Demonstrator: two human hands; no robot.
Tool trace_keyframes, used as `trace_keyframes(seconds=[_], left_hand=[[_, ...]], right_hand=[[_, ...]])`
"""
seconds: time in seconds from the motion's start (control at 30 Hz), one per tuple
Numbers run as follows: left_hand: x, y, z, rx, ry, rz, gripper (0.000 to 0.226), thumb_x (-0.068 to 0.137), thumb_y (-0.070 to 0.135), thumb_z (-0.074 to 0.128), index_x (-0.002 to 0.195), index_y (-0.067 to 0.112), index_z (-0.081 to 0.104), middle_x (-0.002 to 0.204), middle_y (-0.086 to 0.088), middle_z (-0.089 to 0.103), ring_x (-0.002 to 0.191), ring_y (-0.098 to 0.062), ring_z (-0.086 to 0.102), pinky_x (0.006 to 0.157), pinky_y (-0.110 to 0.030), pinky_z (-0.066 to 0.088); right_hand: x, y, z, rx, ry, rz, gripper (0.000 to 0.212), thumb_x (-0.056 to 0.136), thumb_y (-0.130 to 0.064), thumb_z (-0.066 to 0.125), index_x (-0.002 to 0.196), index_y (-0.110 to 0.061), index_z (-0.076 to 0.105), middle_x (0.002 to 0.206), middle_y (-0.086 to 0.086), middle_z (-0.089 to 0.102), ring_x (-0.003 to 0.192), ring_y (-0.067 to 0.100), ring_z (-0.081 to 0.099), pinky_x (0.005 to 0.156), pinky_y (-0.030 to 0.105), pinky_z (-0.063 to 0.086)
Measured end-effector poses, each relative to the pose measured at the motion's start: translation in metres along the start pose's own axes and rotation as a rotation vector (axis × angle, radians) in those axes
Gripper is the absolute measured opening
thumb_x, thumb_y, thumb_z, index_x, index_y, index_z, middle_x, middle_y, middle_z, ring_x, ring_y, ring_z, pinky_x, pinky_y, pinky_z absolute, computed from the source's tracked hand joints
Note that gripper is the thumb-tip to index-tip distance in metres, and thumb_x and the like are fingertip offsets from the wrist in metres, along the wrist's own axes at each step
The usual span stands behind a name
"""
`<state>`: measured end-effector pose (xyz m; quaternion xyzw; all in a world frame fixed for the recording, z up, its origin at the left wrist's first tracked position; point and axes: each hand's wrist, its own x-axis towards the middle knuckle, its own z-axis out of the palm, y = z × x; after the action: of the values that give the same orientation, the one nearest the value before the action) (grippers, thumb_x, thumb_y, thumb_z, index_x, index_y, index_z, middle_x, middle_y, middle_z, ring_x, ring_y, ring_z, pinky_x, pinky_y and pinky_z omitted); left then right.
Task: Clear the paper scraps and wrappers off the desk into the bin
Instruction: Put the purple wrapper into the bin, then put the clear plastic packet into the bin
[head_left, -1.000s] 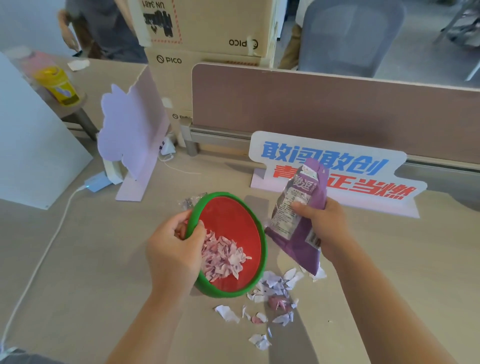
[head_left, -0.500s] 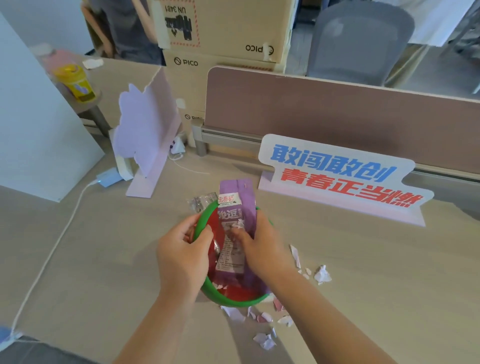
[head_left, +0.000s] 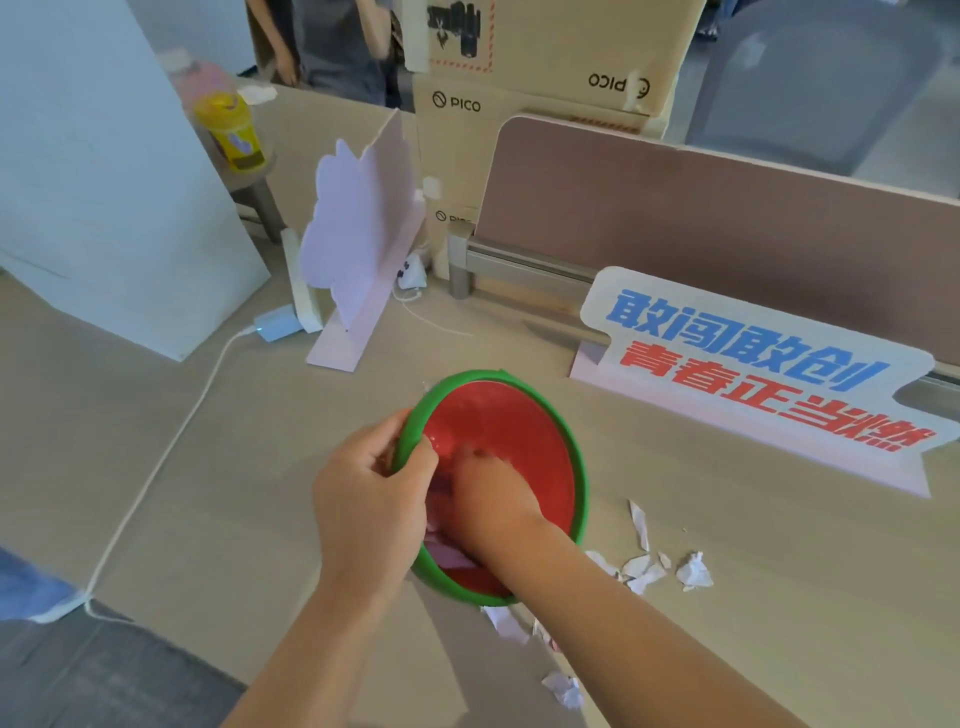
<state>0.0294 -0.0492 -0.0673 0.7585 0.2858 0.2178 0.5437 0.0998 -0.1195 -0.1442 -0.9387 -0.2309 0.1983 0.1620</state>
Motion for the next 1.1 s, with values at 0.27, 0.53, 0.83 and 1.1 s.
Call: trace_keyframes(seconds=[0.27,0.53,0.83,1.1], left_hand=[[0.025,-0.022,-0.040,0.065,0.093,-0.090,0.032,0.078,0.022,0.063,0.069,0.052,0.066,0.070,0.016,0.070,0.066,-0.006,0.064,0.060,-0.022,0.049],[0.064,-0.041,-0.059,0.151,0.134,-0.085,0.045,0.080,0.012,0.066,0.069,0.056,0.061,0.069,0.010,0.068,0.069,-0.002,0.062,0.060,-0.020,0.048],[0.103,-0.052,-0.053,0.162,0.092,-0.031,0.041,0.081,0.010,0.066,0.078,0.051,0.062,0.071,0.032,0.066,0.068,0.009,0.062,0.065,-0.015,0.048],[0.113,-0.064,-0.052,0.242,0.076,0.036,0.029,0.078,0.013,0.068,0.086,0.041,0.066,0.066,0.004,0.062,0.067,-0.010,0.055,0.056,-0.016,0.042]], right_hand=[[0.011,-0.011,-0.026,0.374,0.340,-0.163,0.021,0.088,-0.021,0.056,0.104,-0.011,0.063,0.105,0.010,0.065,0.098,0.024,0.057,0.088,0.033,0.043],[0.093,0.036,0.006,0.360,0.167,0.257,0.039,0.088,-0.022,0.053,0.125,-0.011,0.047,0.123,0.010,0.042,0.107,0.033,0.050,0.096,0.038,0.042],[0.141,0.042,0.055,0.072,-0.047,0.216,0.086,0.071,-0.052,0.066,0.141,-0.038,0.019,0.151,0.013,0.010,0.139,0.034,0.011,0.110,0.048,0.024],[0.124,0.051,0.058,0.471,0.199,0.361,0.052,0.079,-0.015,0.064,0.129,-0.021,0.050,0.126,0.013,0.051,0.106,0.031,0.055,0.084,0.032,0.045]])
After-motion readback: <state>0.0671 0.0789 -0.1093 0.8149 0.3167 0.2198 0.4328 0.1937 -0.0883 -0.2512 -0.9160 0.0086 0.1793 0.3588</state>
